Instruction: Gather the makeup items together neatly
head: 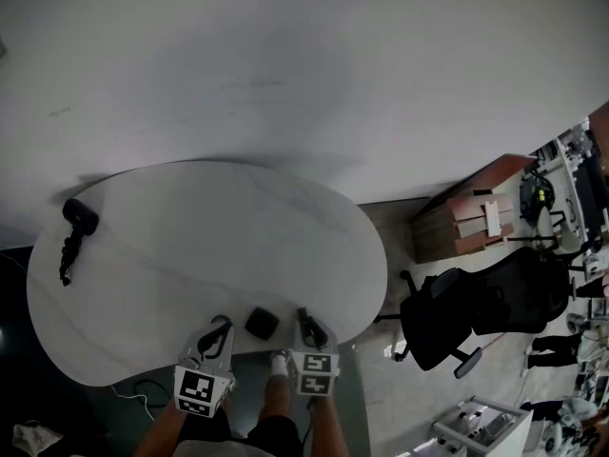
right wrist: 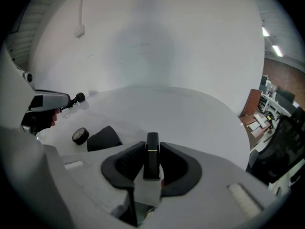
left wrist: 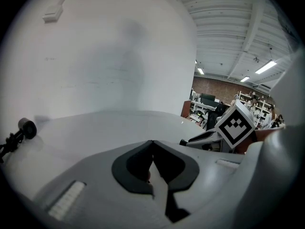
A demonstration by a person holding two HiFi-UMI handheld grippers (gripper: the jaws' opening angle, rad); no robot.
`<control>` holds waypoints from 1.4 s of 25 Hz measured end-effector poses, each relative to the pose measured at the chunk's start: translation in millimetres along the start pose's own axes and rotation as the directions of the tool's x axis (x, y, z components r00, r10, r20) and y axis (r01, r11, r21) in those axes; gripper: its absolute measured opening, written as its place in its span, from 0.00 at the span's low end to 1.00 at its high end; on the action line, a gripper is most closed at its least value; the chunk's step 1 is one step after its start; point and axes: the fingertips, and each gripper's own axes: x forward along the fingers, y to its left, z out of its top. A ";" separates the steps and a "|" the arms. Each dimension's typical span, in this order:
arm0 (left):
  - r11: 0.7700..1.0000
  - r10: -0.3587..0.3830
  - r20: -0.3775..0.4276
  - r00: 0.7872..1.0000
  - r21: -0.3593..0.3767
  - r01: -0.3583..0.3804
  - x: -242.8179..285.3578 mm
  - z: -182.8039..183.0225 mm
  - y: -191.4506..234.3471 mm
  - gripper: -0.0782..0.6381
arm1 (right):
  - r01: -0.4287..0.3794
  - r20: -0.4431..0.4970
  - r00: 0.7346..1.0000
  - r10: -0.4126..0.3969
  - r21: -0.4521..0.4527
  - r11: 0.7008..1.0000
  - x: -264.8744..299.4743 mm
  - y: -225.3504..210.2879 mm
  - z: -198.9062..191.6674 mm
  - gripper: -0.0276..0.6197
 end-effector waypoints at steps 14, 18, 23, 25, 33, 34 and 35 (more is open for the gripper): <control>1.000 -0.003 0.003 1.000 0.005 0.003 -7.5 -4.3 9.1 0.12 | 0.038 0.006 0.999 -0.038 0.013 0.999 2.7 2.5 -5.6 0.20; 1.000 0.000 0.005 1.000 0.004 0.000 -9.5 -4.6 10.1 0.12 | 0.041 0.006 0.999 -0.041 0.023 0.999 3.5 2.8 -7.1 0.21; 1.000 0.005 0.014 1.000 0.007 -0.005 -13.3 -2.9 10.0 0.12 | 0.012 0.026 1.000 -0.013 0.047 0.999 2.0 6.8 -8.7 0.41; 1.000 0.008 0.017 1.000 0.007 -0.008 -15.2 -2.4 10.2 0.12 | 0.006 0.025 1.000 -0.008 0.051 0.999 1.4 8.2 -8.9 0.41; 1.000 0.024 0.047 0.999 0.009 -0.024 -26.6 10.4 9.3 0.12 | 0.015 0.040 0.999 -0.017 0.034 0.999 -12.0 8.4 0.9 0.41; 1.000 0.027 0.054 0.998 0.009 -0.028 -28.5 13.7 9.2 0.12 | 0.013 0.047 0.999 -0.015 0.029 0.999 -14.8 9.0 4.7 0.41; 0.999 0.030 0.061 0.998 0.010 -0.031 -30.5 17.5 9.2 0.12 | 0.009 0.057 0.998 -0.011 0.025 1.000 -17.9 10.2 9.5 0.41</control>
